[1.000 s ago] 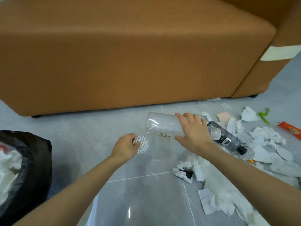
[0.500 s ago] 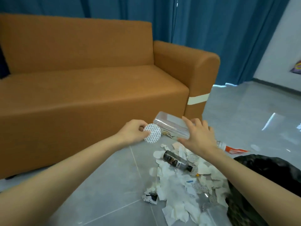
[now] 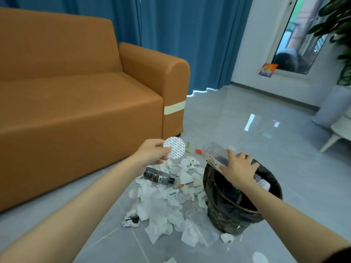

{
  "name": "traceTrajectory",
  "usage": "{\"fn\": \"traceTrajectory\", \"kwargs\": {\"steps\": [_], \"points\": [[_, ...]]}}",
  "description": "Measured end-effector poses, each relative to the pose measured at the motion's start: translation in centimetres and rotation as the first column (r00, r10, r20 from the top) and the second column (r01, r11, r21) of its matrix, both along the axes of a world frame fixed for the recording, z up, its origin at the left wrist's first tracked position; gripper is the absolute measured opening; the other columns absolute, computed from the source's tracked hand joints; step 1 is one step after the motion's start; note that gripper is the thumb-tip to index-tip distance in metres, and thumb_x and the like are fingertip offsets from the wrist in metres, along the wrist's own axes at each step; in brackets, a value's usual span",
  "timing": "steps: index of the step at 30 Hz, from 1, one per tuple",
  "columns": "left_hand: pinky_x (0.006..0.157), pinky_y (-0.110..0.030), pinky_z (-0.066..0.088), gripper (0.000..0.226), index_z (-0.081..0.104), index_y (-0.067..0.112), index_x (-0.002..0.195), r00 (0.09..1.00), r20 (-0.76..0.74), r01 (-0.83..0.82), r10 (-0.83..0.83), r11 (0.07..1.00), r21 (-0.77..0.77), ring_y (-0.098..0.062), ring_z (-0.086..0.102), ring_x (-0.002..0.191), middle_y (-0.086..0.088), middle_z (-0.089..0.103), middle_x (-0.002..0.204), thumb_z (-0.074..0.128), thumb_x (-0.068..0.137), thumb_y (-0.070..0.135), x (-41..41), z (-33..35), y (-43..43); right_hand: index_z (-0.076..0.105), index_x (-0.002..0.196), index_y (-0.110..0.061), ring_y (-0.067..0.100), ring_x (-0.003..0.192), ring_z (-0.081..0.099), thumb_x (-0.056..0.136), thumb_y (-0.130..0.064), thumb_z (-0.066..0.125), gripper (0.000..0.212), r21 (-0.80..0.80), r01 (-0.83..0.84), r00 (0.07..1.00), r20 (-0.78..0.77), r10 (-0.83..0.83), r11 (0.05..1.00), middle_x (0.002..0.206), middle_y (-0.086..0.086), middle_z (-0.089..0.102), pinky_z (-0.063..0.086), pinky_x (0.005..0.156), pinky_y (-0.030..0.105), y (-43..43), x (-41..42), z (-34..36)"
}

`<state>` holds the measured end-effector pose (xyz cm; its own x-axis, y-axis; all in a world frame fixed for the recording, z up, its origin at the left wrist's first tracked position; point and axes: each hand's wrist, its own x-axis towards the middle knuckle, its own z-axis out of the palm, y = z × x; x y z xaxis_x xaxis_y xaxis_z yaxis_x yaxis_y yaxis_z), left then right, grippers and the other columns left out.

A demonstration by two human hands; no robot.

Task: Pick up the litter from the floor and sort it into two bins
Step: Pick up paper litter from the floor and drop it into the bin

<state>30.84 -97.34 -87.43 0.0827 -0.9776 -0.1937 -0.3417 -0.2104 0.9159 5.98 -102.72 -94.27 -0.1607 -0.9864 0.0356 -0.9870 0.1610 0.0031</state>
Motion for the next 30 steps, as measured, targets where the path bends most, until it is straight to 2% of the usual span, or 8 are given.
{"fn": "traceTrajectory", "kwargs": {"steps": [4,7,12,15,18,22,25,30], "points": [[0.067,-0.020,0.050,0.027,0.060,0.008,0.119,0.999,0.024,-0.036,0.037,0.999,-0.004,-0.007,0.058,0.071,0.001,0.062,0.087,0.056,0.092,0.013,0.1,-1.3,0.7,0.014,0.148,-0.029,0.038,0.126,0.032,0.091,-0.044,0.049,0.069,0.009,0.048,0.996,-0.073,-0.047,0.999,0.137,0.017,0.038,0.030,0.100,0.050,1.3,-2.0,-1.4],[0.067,-0.020,0.049,0.031,0.057,0.007,0.123,0.997,-0.005,-0.077,0.077,0.997,-0.023,-0.008,0.058,0.072,-0.004,0.063,0.096,0.056,0.093,0.014,0.2,-2.4,1.4,0.010,0.150,-0.028,0.037,0.123,0.034,0.090,-0.040,0.051,0.073,0.028,0.064,0.993,-0.098,-0.061,0.998,0.133,0.016,0.040,0.030,0.099,0.048,2.3,-2.3,-2.1],[0.065,-0.020,0.046,0.022,0.061,0.005,0.113,0.984,-0.108,-0.143,0.144,0.990,0.014,-0.010,0.055,0.068,-0.002,0.059,0.077,0.054,0.093,0.011,-0.2,-5.2,2.7,0.013,0.149,-0.029,0.037,0.122,0.035,0.089,-0.047,0.049,0.073,0.108,0.067,0.990,-0.129,-0.053,0.992,0.134,0.014,0.038,0.030,0.098,0.045,3.0,-2.9,-2.7],[0.063,-0.018,0.045,0.014,0.061,0.009,0.104,0.974,-0.145,-0.173,0.173,0.985,0.015,-0.009,0.055,0.068,0.000,0.059,0.078,0.054,0.093,0.011,-0.7,-6.6,3.4,0.036,0.140,-0.029,0.035,0.121,0.035,0.090,-0.036,0.051,0.053,0.139,0.021,0.989,-0.147,-0.001,0.990,0.131,0.009,0.040,0.031,0.097,0.044,3.3,-2.6,-2.9],[0.053,-0.011,0.045,0.010,0.060,0.012,0.095,0.976,-0.135,-0.173,0.170,0.985,-0.014,-0.009,0.054,0.065,-0.002,0.060,0.080,0.052,0.093,0.007,-0.8,-7.3,4.0,0.058,0.115,-0.019,0.031,0.120,0.034,0.089,-0.024,0.052,0.027,0.179,-0.021,0.983,-0.175,0.053,0.984,0.126,0.007,0.044,0.031,0.098,0.044,4.1,-2.0,-3.6],[0.054,-0.012,0.043,0.012,0.062,0.013,0.095,0.977,-0.124,-0.182,0.173,0.981,-0.064,-0.009,0.053,0.065,-0.002,0.061,0.080,0.051,0.093,0.007,-0.4,-7.5,4.1,0.057,0.125,-0.022,0.029,0.127,0.031,0.090,-0.018,0.048,0.036,0.075,-0.140,0.988,-0.047,0.144,0.987,0.139,0.005,0.041,0.029,0.103,0.043,4.8,-1.2,-4.7],[0.054,-0.010,0.044,0.013,0.062,0.013,0.097,0.971,-0.137,-0.209,0.196,0.974,-0.091,-0.009,0.054,0.067,0.003,0.061,0.079,0.051,0.093,0.008,0.1,-7.5,4.2,0.055,0.129,-0.024,0.027,0.126,0.034,0.092,-0.019,0.047,0.039,-0.042,-0.252,0.965,0.056,0.255,0.967,0.140,0.000,0.044,0.031,0.100,0.039,5.4,0.9,-5.2],[0.050,-0.006,0.042,0.015,0.062,0.015,0.093,0.960,-0.149,-0.256,0.237,0.958,-0.125,-0.006,0.054,0.065,0.004,0.063,0.081,0.051,0.092,0.005,1.4,-8.1,4.8,0.056,0.126,-0.024,0.027,0.122,0.040,0.091,-0.021,0.051,0.036,-0.045,-0.353,0.914,0.198,0.355,0.934,0.136,0.000,0.050,0.038,0.096,0.040,6.4,5.2,-5.8]]}}
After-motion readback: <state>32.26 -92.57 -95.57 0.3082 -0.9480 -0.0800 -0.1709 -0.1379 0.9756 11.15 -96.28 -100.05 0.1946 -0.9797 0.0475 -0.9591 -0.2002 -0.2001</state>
